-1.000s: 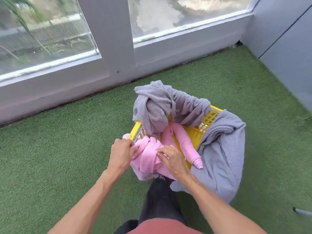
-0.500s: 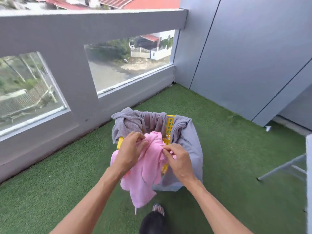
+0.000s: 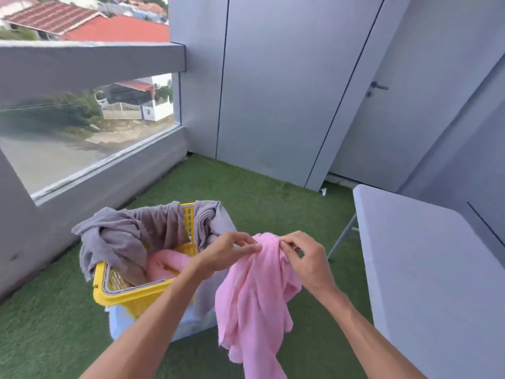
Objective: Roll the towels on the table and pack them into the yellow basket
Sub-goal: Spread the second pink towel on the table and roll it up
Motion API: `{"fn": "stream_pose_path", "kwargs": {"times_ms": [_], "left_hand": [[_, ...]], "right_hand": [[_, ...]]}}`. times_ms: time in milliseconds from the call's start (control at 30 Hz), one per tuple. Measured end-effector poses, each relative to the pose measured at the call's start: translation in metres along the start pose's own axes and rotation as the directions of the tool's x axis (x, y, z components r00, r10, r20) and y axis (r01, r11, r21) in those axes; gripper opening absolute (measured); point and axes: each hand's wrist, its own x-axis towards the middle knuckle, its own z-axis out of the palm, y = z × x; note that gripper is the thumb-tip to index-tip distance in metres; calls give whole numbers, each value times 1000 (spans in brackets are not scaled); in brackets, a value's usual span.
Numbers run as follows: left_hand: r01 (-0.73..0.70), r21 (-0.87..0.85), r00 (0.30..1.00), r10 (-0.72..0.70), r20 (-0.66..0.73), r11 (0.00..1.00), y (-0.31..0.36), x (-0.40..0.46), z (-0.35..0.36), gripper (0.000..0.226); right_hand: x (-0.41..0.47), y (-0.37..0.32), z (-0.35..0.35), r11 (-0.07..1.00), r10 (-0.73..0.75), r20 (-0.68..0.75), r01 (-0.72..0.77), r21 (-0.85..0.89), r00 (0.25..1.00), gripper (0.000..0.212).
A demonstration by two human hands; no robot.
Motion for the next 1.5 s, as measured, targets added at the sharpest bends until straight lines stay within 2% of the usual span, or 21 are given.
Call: {"fn": "stream_pose_path", "kwargs": {"times_ms": [167, 267, 433, 533, 600, 667, 733, 800, 900, 1067, 1233, 1367, 1500], "left_hand": [[2, -110, 998, 5, 62, 994, 43, 65, 42, 20], [-8, -158, 994, 25, 107, 987, 73, 114, 73, 18], [-155, -130, 970, 176, 165, 979, 122, 211, 119, 19], [-218, -111, 944, 238, 228, 970, 156, 269, 140, 23], [-273, -81, 908, 285, 307, 959, 182, 307, 152, 25], [-332, -53, 875, 329, 357, 942, 209, 342, 159, 25], [-368, -30, 868, 355, 348, 929, 229, 374, 157, 23], [-388, 7, 869, 364, 334, 922, 241, 405, 147, 24], [-377, 49, 879, 341, 335, 925, 234, 451, 136, 25], [-300, 2, 888, 278, 367, 954, 206, 524, 137, 35], [-257, -48, 853, 249, 459, 965, 171, 613, 150, 40], [-281, -70, 894, 288, 344, 957, 163, 699, 156, 60], [-430, 7, 889, 422, 180, 903, 194, 778, 159, 55]], "right_hand": [[0, 38, -54, 994, 108, -66, -110, -27, 992, 9], [8, 66, -84, 982, 183, -110, -186, -21, 977, 8], [41, 133, -137, 960, 279, -127, -272, 72, 952, 8], [72, 178, -173, 927, 352, -155, -321, 191, 923, 9], [105, 206, -199, 875, 382, -83, -331, 354, 921, 21], [141, 229, -223, 794, 387, 52, -362, 489, 920, 33], [174, 252, -242, 744, 375, 159, -399, 535, 913, 32], [201, 275, -256, 755, 364, 181, -403, 517, 914, 28], [238, 304, -274, 793, 340, 139, -363, 489, 930, 20], [308, 348, -291, 903, 271, 100, -289, 318, 957, 20], [387, 410, -307, 953, 228, -74, -207, 219, 971, 17], [448, 469, -336, 958, 277, -201, -252, 141, 940, 16], [476, 532, -352, 928, 373, -287, -362, 92, 882, 14]]}}
